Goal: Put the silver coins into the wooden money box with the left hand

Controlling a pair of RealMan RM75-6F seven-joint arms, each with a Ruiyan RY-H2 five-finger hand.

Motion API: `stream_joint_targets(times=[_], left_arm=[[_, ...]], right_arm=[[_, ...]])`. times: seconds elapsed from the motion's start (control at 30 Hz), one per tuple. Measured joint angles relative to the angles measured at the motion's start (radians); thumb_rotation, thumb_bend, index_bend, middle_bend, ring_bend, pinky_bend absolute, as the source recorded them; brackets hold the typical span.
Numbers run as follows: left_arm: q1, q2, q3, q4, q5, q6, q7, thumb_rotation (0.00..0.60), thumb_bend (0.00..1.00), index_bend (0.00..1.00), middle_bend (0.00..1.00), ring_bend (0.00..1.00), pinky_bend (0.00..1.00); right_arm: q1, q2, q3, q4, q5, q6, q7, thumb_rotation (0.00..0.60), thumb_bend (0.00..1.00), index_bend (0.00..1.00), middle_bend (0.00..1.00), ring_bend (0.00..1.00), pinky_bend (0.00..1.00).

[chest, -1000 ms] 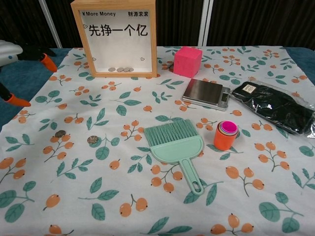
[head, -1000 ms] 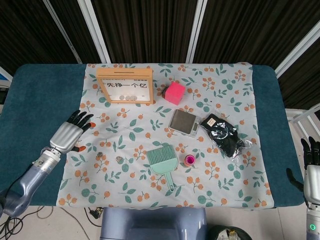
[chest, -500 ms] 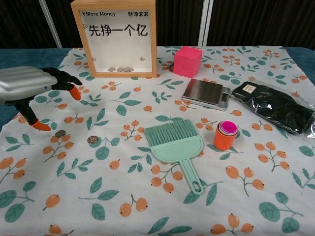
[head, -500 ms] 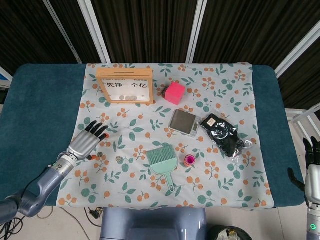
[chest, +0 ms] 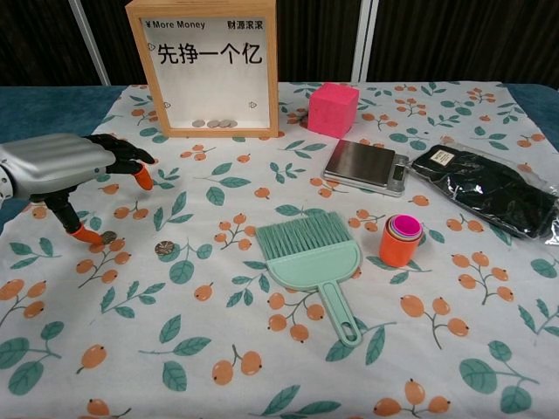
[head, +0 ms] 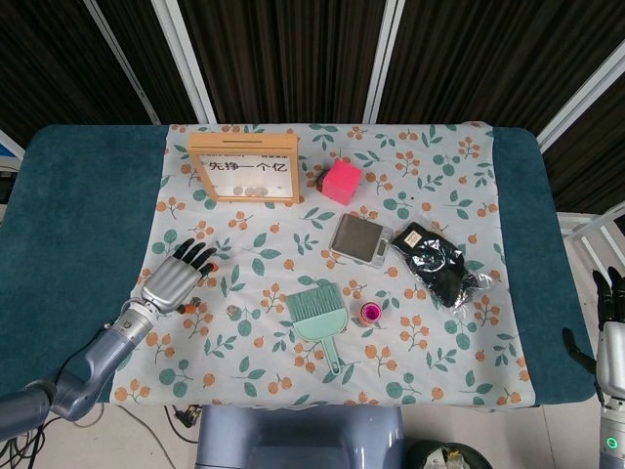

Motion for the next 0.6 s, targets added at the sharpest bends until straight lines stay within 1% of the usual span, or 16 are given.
stream_joint_targets(times=[0.33, 0.6], left_arm=[[0.003, -0.018, -0.005, 0.033, 0.005, -0.001, -0.022, 0.600, 0.03, 0.25, 0.06, 0.00, 0.00], [0.006, -0.028, 0.002, 0.053, 0.013, -0.014, -0.027, 0.600, 0.03, 0.31, 0.07, 0.00, 0.00]], right_arm=[[0.000, 0.000, 0.000, 0.000, 0.001, 0.000, -0.005, 0.600, 0.36, 0.06, 0.02, 0.00, 0.00], [-0.001, 0.003, -0.001, -0.003, 0.002, -0.003, -0.003, 0.600, 0.36, 0.06, 0.02, 0.00, 0.00]])
